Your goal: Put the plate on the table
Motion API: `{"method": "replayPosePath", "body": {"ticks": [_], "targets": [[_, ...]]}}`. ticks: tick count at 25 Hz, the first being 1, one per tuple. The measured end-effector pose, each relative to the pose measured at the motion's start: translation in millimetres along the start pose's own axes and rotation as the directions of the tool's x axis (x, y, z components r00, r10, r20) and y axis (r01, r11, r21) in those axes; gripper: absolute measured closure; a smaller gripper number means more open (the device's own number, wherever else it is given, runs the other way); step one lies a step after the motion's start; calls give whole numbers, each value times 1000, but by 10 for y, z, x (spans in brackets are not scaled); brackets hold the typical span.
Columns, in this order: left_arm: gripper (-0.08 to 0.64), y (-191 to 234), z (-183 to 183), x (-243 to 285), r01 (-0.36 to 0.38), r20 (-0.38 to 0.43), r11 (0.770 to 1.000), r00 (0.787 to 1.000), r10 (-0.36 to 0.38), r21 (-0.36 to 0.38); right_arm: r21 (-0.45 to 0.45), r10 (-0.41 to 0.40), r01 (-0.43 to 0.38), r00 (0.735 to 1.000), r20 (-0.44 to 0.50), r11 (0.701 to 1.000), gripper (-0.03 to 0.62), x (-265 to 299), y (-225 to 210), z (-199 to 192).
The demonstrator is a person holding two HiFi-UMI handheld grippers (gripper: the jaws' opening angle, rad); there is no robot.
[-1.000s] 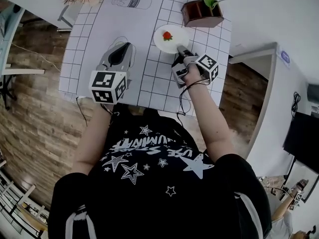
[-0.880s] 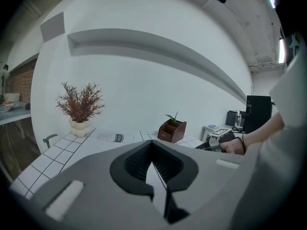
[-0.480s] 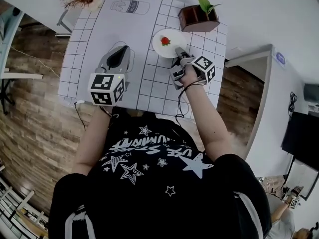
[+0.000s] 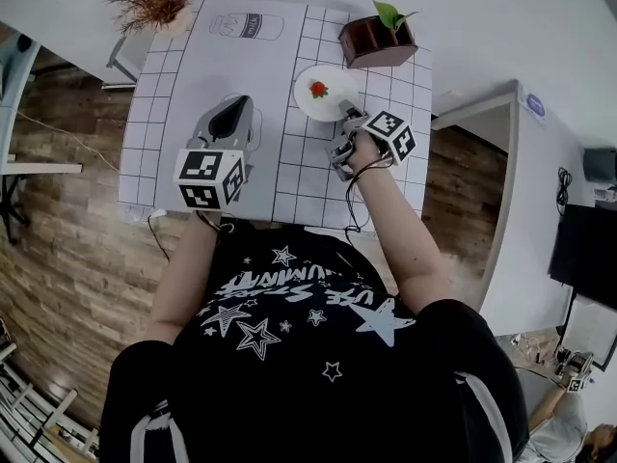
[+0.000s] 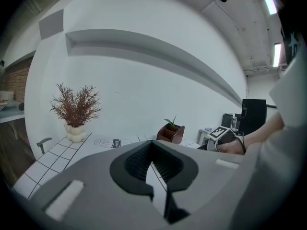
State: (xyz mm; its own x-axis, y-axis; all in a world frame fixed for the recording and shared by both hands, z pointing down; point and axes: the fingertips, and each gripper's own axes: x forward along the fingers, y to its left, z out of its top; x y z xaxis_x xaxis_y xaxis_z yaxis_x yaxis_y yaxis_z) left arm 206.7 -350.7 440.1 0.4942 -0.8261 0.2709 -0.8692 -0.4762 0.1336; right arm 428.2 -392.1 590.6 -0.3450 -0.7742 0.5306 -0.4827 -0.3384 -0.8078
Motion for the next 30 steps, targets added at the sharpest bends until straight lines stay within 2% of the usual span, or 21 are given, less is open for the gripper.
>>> {"method": "replayPosePath", "body": {"ticks": [5, 10, 13, 16, 22, 26, 30], "targets": [[551, 101, 63, -38, 24, 20, 1000, 1000, -24, -3, -28, -43, 44, 998, 40, 999, 460, -77, -28, -1], [551, 267, 74, -117, 69, 16, 998, 997, -69, -5, -64, -93, 106, 980, 173, 992, 460, -236, 105, 80], [551, 404, 74, -140, 93, 13, 995, 996, -93, -19, -113, -85, 115, 966, 245, 987, 460, -336, 293, 126], [551, 507, 128, -160, 135, 14, 991, 991, -135, 0, -93, -53, 85, 951, 306, 992, 460, -400, 461, 126], [551, 676, 184, -198, 237, 13, 971, 971, -237, 17, -41, -45, 65, 925, 377, 997, 463, -526, 580, -148], [551, 818, 171, -270, 287, 8, 958, 958, -287, 16, -53, -41, 69, 913, 405, 996, 509, -583, 702, -418], [551, 846, 83, -347, 375, -22, 927, 927, -374, 28, -50, -36, 66, 887, 461, 997, 551, -775, 776, -696]]}}
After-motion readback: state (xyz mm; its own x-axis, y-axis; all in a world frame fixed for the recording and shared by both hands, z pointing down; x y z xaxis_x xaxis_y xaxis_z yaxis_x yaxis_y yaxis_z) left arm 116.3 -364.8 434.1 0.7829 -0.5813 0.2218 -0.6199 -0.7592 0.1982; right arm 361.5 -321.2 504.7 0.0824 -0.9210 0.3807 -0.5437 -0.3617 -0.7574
